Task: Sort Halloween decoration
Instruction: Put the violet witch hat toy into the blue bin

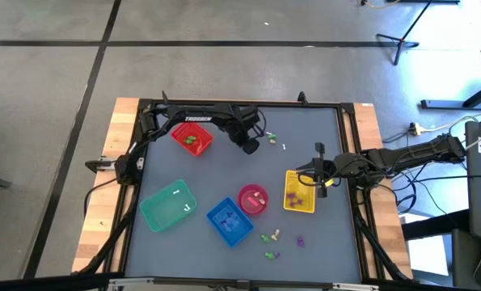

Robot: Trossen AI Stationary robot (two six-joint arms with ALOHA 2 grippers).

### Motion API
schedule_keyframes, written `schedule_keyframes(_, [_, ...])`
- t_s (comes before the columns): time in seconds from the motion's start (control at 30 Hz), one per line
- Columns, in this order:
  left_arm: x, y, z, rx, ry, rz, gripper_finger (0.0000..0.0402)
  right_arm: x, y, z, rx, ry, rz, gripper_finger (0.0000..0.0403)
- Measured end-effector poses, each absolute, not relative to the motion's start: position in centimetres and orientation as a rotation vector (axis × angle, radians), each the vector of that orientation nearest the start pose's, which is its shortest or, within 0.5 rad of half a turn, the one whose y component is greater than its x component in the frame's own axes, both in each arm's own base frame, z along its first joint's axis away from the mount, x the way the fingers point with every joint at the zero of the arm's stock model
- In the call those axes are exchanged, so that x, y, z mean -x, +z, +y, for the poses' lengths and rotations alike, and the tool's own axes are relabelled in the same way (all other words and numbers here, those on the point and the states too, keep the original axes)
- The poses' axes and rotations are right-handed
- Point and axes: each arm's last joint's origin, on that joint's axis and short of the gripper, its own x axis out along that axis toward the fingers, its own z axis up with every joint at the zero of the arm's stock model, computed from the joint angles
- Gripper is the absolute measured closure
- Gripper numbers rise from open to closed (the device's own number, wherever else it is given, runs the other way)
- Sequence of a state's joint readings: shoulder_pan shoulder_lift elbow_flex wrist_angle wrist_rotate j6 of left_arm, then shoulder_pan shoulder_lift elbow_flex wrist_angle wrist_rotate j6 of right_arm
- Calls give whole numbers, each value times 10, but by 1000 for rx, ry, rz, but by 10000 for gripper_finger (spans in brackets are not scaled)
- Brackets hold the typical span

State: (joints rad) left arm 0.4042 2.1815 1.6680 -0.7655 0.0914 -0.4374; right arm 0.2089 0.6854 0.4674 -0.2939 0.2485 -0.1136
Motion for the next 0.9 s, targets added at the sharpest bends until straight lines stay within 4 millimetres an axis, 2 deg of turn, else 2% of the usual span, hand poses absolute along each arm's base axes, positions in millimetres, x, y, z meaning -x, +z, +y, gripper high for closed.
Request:
schedule_keyframes(0.27, [-411, 173, 177, 824, 365, 1148, 401, -150, 229, 24, 227, -10, 501, 352])
schedule_keyframes(0.37, [-414, 179, 169, 853, 252, 1156, 401, -150, 229, 24, 227, -10, 501, 352])
schedule_keyframes(0.6, [-427, 201, 126, 808, 130, 1232, 401, -149, 229, 24, 227, -10, 501, 352])
schedule_keyframes(0.9, [-433, 235, 45, 716, 10, 1295, 401, -149, 229, 24, 225, -10, 504, 352])
